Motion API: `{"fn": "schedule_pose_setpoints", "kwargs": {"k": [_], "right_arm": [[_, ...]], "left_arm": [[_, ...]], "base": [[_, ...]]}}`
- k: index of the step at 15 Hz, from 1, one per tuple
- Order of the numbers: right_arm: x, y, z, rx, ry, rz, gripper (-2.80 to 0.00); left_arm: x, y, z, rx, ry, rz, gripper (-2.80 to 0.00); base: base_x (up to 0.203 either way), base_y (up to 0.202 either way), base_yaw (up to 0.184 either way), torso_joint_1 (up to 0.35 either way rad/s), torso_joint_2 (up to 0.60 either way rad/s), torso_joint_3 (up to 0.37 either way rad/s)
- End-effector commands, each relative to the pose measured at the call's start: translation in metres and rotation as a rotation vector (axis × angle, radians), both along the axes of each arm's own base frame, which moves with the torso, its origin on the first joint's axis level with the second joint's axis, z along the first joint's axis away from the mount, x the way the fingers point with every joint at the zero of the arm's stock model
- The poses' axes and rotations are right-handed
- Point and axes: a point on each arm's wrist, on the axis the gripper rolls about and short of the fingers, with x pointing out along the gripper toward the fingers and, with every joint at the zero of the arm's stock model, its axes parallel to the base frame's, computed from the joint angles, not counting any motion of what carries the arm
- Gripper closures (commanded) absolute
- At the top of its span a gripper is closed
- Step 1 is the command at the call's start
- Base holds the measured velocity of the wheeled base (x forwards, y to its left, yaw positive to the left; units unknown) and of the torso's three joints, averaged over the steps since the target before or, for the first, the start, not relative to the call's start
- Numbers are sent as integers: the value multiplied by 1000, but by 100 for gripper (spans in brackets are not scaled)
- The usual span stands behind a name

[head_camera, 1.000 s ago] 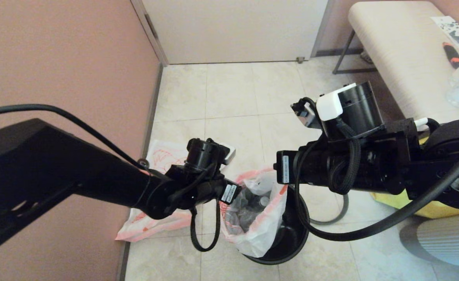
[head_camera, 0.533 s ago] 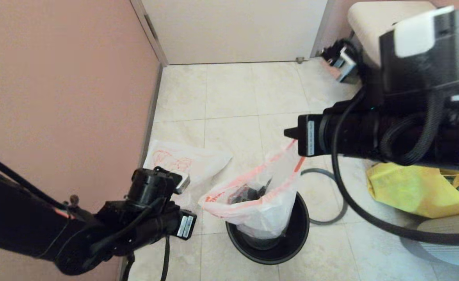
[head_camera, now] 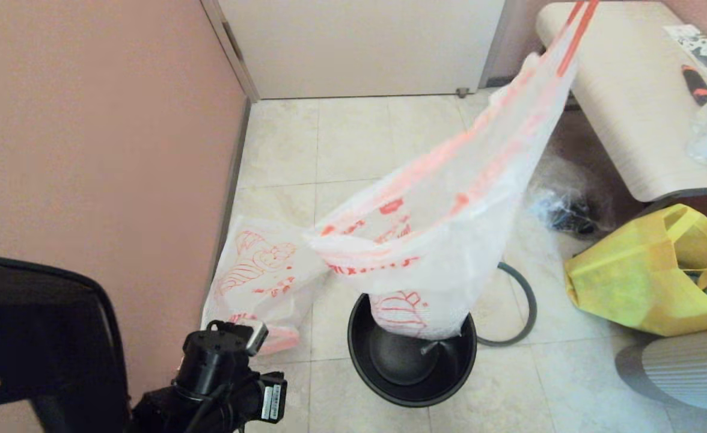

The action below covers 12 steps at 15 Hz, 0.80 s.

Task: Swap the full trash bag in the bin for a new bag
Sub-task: Place the trash bag on the floor

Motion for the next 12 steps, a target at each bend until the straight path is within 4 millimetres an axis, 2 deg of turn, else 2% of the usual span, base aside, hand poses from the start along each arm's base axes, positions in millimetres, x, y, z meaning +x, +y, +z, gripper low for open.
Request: {"fn": "schedule_pose_setpoints", "kwargs": {"k": [1, 3, 5, 7, 10, 12], "right_arm": [[1, -15, 25, -72, -172, -158, 0], [0, -28, 37, -19, -256, -253, 0], [-19, -40, 48, 26, -301, -251, 0], [-19, -49, 53, 55, -338, -290, 0], [-2, -74, 57, 61, -413, -425, 0], [32, -79, 48, 39, -410, -497, 0]], "left_arm": [[-8, 0, -51, 45, 98, -16, 0], [-21, 6, -71, 67, 169, -22, 0], [-22, 12, -74, 35, 200, -26, 0], [-21, 14, -77, 33, 210, -17, 0], [-19, 17, -83, 29, 236, -13, 0], [-19, 18, -84, 22, 239, -13, 0]], "base": [[0, 0, 0, 0, 0, 0], [0, 0, 0, 0, 0, 0], [0, 0, 0, 0, 0, 0], [0, 0, 0, 0, 0, 0], [0, 0, 0, 0, 0, 0], [0, 0, 0, 0, 0, 0]]}}
